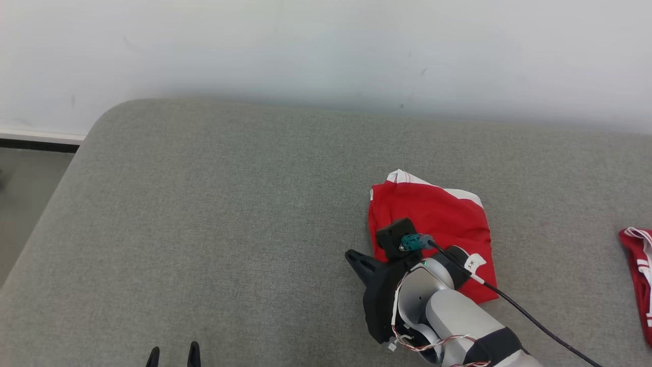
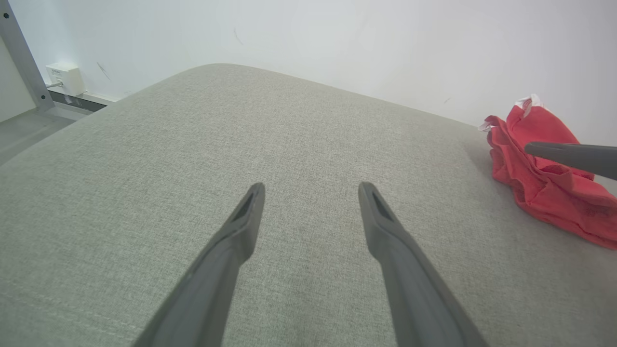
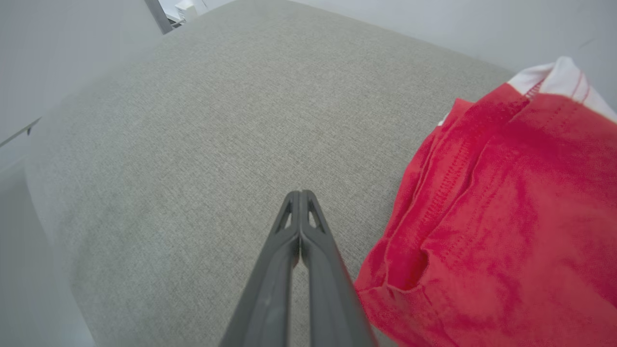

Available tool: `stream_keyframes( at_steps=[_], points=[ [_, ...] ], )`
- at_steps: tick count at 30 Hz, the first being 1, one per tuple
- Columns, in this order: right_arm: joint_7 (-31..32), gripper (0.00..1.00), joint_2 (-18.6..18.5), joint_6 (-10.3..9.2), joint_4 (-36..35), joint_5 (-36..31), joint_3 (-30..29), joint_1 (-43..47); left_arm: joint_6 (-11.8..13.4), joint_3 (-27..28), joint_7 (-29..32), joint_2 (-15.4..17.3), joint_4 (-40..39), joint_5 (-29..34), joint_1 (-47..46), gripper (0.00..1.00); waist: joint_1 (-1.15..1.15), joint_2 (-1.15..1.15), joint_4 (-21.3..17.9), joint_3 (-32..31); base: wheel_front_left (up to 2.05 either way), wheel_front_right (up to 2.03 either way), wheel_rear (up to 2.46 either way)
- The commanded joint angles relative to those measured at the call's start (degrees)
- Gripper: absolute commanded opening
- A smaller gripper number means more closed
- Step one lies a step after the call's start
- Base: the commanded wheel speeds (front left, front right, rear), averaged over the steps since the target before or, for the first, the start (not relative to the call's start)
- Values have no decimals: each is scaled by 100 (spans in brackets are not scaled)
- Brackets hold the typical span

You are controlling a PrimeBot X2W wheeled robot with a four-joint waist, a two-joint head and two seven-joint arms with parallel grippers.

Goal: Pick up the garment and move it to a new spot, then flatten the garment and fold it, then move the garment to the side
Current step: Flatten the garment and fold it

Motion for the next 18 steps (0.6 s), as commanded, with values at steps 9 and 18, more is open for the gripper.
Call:
stream_keyframes(
  at_steps=[9,18],
  points=[
    [-502,0,-367,-16,-471,160,-375,185,48,88,-15,-8,-40,12,197,100,0,0,-223,-225,0,0,0],
    [-1061,0,-328,-16,230,-1235,-2573,207,12,13,-15,-7,-109,36,126,100,0,0,-140,-127,0,0,0]
  ],
)
